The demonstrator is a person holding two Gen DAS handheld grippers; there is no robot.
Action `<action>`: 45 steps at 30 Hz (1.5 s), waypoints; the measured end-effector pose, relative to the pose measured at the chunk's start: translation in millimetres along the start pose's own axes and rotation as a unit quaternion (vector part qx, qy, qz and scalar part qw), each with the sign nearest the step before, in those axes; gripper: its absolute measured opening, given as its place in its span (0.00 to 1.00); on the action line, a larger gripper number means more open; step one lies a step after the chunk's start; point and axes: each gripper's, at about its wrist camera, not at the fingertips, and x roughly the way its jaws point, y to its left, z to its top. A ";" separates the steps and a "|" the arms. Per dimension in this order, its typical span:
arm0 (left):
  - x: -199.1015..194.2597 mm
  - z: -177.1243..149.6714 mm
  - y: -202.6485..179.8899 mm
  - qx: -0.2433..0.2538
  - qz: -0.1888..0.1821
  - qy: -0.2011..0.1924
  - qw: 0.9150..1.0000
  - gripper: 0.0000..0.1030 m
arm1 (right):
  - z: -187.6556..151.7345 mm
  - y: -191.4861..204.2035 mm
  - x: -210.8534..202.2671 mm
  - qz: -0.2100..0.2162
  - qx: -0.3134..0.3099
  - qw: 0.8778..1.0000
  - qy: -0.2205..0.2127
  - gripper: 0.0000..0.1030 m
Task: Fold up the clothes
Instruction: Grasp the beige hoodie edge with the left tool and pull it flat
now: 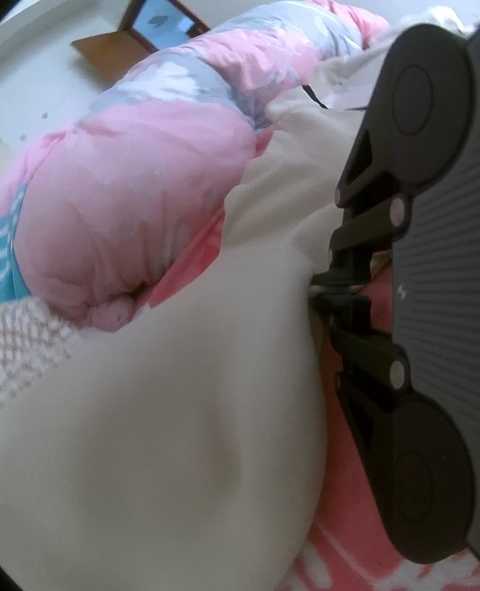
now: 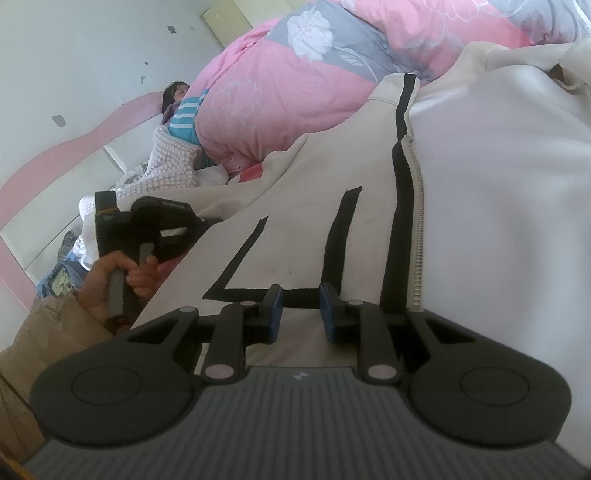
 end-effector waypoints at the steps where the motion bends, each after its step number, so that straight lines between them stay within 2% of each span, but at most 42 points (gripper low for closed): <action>1: -0.6 -0.4 -0.7 0.006 0.001 0.000 1.000 0.08 | 0.0 -0.2 -0.2 0.000 0.000 1.000 0.000 0.20; 5: -9.7 1.0 3.1 0.004 -0.017 0.010 1.000 0.16 | 0.0 -0.8 -0.3 0.001 0.001 1.000 -0.001 0.20; 6: -15.2 0.7 3.3 0.005 -0.017 0.011 1.000 0.23 | 0.0 -0.7 -0.3 0.002 0.001 1.000 -0.001 0.20; 7: -23.5 -1.0 2.1 0.009 -0.012 0.005 1.000 0.34 | -0.1 -0.9 -0.4 0.002 0.001 1.000 -0.001 0.20; 9: -43.9 -6.0 -2.9 0.026 0.004 -0.019 0.999 0.47 | -0.2 -1.6 -0.9 0.003 0.003 1.000 -0.002 0.20; 11: -69.7 -11.5 -3.1 0.051 0.001 -0.046 0.998 0.44 | -0.2 -2.0 -1.0 0.005 0.004 1.000 -0.003 0.20; 12: -80.0 -14.1 -5.0 0.063 -0.013 -0.054 0.996 0.38 | -0.3 -2.0 -1.0 0.005 0.004 1.000 -0.003 0.20; 13: -87.8 -16.9 -7.1 0.072 -0.033 -0.056 0.995 0.29 | -0.4 -1.8 -0.9 0.005 0.004 1.000 -0.003 0.20; 15: -94.4 -22.2 -12.6 0.087 -0.076 -0.047 0.992 0.16 | -0.4 -1.8 -0.8 0.005 0.004 1.000 -0.003 0.20; 18: -84.3 -31.2 -19.2 0.098 -0.117 -0.010 0.988 0.11 | -0.2 -1.6 -0.5 0.004 0.003 1.000 -0.003 0.20; 20: -68.2 -37.9 -17.3 0.095 -0.113 0.027 0.989 0.09 | -0.2 -1.3 -0.5 0.003 0.002 1.000 -0.003 0.20; 22: -50.7 -44.7 -9.3 0.086 -0.094 0.068 0.990 0.05 | -0.2 -1.1 -0.4 0.002 0.001 1.000 -0.004 0.20; 24: -46.5 -44.3 0.4 0.066 -0.102 0.075 0.990 0.05 | -0.2 -1.2 -0.1 0.002 0.001 1.000 -0.004 0.20; 27: -60.2 -40.8 4.8 0.057 -0.112 0.061 0.990 0.07 | 0.1 -1.5 -0.1 0.003 0.002 1.000 -0.003 0.20; 31: -90.2 -45.7 3.6 0.043 -0.127 0.044 0.990 0.25 | 0.0 -1.8 -0.5 0.004 0.004 1.000 -0.004 0.20; 34: -120.8 -54.9 -0.6 0.038 -0.135 0.029 0.990 0.28 | -0.4 -2.2 -0.9 0.006 0.005 1.000 -0.004 0.20; 37: -146.2 -71.7 -16.6 0.056 -0.127 0.021 0.990 0.33 | -0.2 -2.8 -1.0 0.008 0.008 1.000 -0.005 0.20; 40: -171.3 -93.2 -32.4 0.094 -0.109 0.010 0.989 0.38 | 0.5 -2.8 -0.5 0.009 0.009 1.000 -0.003 0.21; 45: -189.9 -127.2 -64.1 0.156 -0.086 0.010 0.984 0.43 | 5.0 2.7 -4.0 -0.003 0.017 1.000 0.013 0.22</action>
